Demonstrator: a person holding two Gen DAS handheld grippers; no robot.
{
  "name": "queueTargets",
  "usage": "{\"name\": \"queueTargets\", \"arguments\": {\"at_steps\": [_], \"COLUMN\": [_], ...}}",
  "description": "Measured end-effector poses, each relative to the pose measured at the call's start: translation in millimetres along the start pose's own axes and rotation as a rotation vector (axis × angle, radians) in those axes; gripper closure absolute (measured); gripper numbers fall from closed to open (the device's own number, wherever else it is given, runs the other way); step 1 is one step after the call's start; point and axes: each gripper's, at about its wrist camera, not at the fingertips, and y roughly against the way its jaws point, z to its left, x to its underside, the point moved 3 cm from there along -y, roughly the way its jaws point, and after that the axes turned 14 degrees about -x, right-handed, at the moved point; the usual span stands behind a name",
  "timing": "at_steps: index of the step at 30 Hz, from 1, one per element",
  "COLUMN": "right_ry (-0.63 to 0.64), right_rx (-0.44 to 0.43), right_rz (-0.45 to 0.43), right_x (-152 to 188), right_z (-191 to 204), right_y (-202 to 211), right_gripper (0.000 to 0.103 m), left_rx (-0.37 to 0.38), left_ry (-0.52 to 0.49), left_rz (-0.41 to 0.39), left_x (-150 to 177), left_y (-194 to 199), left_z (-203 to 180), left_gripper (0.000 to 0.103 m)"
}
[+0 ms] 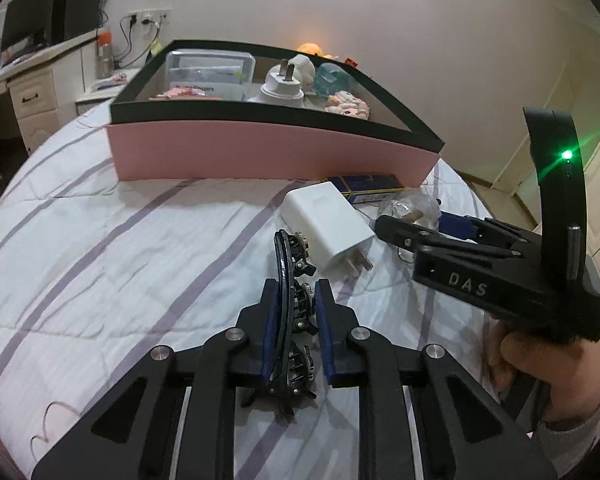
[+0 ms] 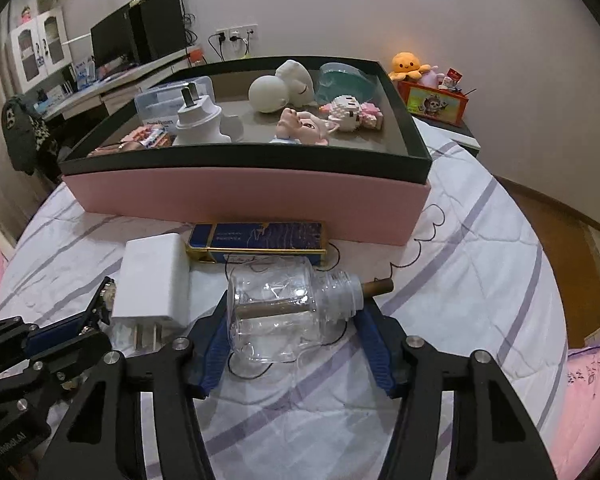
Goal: Organize rigid objects
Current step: 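Carry the clip and bottle into the pink box while both tools release them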
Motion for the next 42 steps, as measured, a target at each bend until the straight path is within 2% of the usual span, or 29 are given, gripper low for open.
{"name": "queueTargets", "arguments": {"at_steps": [8, 16, 35, 42], "right_ry": [-0.031, -0.004, 0.096, 0.137], "right_rx": [-0.062, -0.079, -0.101, -0.091], "right_rz": [-0.05, -0.11, -0.244, -0.27], "right_x": [12.8, 12.5, -33.7, -60.0], "right_z": [5.1, 21.3, 52.0, 53.9], "right_y": [26.3, 61.8, 109.8, 113.4], "right_gripper": [0.044, 0.044, 0.044, 0.044], "left_rx": [-0.008, -0.02, -0.054, -0.069], "left_ry": [0.031, 0.042, 0.013, -0.007], "left_rz": [-0.036, -0.111, -0.268, -0.29], "left_x": [4.5, -6.9, -65.4, -88.0], "left_y": [19.2, 50.6, 93.7, 90.6], "left_z": [13.6, 22.8, 28.3, 23.8], "left_gripper": [0.085, 0.085, 0.085, 0.085]}}
